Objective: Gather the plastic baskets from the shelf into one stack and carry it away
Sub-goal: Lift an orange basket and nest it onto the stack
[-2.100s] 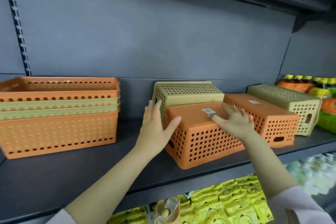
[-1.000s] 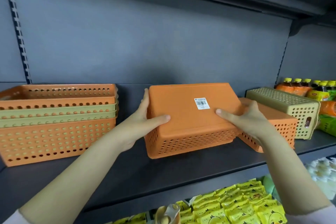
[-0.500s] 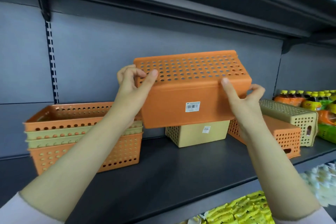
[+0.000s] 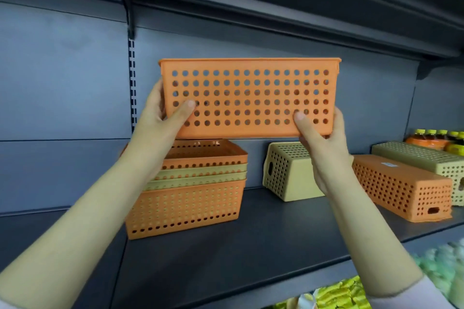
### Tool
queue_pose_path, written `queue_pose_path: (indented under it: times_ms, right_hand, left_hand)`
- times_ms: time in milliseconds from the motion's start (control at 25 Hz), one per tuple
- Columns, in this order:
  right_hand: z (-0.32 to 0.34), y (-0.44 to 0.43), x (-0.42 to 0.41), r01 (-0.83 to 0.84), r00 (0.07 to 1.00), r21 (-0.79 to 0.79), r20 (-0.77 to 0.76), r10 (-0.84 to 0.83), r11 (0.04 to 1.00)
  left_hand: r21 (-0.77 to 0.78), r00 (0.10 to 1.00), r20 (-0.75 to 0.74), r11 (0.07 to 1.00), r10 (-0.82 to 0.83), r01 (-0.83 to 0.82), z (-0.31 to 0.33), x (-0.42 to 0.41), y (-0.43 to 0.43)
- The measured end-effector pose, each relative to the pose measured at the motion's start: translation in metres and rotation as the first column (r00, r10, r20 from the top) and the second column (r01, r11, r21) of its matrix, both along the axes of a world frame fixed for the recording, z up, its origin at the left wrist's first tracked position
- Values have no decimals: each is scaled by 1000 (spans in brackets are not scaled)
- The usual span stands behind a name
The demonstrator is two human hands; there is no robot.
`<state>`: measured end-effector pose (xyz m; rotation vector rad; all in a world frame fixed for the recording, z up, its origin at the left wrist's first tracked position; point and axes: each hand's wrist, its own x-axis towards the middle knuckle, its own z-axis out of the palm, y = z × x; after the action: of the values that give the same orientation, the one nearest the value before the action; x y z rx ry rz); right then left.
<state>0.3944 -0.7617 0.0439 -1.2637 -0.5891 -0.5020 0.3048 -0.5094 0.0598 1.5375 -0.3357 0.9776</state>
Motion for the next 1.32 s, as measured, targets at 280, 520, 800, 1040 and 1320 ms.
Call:
queue_pose_path:
  times_ms: [280, 520, 800, 1040, 1320]
  right_hand:
    - [-35, 59, 21, -126, 989, -103, 64, 133, 987]
    - [-47, 84, 57, -194, 976, -215, 57, 210, 957]
    - [-55, 105, 88, -187, 975, -176, 88, 204, 966]
    - [-75, 128, 101, -104, 985, -134, 123, 121, 986]
    - [-94, 126, 112, -93, 977, -161, 173, 121, 983]
  left_hand:
    - [132, 999, -5, 990, 43, -42, -26, -15, 65]
    - [37, 985, 13, 984, 172, -173, -56, -3, 81]
    - [5, 958, 36, 958, 286, -286, -72, 13, 91]
    - [11, 956, -16, 956, 293, -293, -80, 20, 101]
    - [-61, 933, -68, 932, 352, -356, -104, 29, 97]
